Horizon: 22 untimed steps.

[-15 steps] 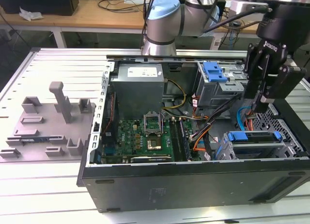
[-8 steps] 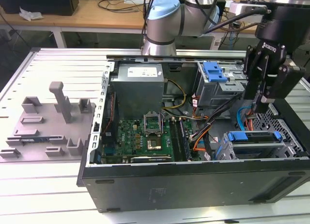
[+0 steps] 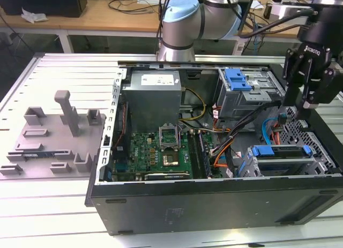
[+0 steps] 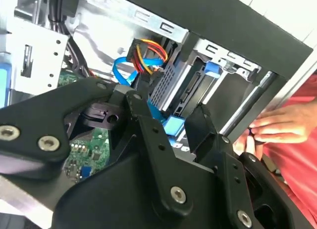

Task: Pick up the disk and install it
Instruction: 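Insert the first disk wire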

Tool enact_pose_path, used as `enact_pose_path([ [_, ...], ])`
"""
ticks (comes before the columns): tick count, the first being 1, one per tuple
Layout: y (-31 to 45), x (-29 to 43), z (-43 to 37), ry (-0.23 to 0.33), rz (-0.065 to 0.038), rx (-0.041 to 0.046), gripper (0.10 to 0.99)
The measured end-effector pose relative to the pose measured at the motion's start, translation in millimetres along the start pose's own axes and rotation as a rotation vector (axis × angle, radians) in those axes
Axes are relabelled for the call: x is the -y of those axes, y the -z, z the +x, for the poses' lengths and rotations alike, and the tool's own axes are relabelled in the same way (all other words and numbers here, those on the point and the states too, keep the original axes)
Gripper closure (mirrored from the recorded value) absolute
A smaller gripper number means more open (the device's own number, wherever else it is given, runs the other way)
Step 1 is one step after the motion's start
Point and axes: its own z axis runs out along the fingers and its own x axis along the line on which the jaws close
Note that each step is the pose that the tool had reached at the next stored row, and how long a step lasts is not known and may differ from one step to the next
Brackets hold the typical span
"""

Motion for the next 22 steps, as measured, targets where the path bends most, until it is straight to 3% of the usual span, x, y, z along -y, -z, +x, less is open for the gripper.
enact_pose_path([
  [1, 0.0, -0.2, -1.5, -0.004, 0.004, -0.0157, 0.525],
  [3, -0.7, -0.3, -2.9, -0.013, 0.008, -0.0375, 0.525],
  [6, -6.3, -0.3, -5.1, -0.042, -0.001, -0.0384, 0.525],
  [9, -9.4, -0.7, -11.5, -0.049, -0.002, -0.0402, 0.525],
  [10, -9.6, -1.1, -16.8, -0.049, -0.002, -0.0454, 0.537],
  [12, -9.4, -1.6, -26.1, -0.049, 0.0, -0.0598, 0.675],
  [14, -12.0, -1.0, -31.5, -0.05, 0.001, -0.0738, 0.675],
  [15, -13.3, -0.9, -38.0, -0.051, 0.007, -0.0923, 0.675],
  [16, -13.3, -1.2, -42.3, -0.081, 0.055, -0.1043, 0.675],
  [17, -17.5, -3.1, -43.3, -0.12, 0.053, -0.1379, 0.675],
  [20, -20.3, -4.7, -44.8, -0.124, 0.053, -0.151, 0.675],
  [22, -22.7, -4.8, -45.8, -0.122, 0.054, -0.1524, 0.675],
])
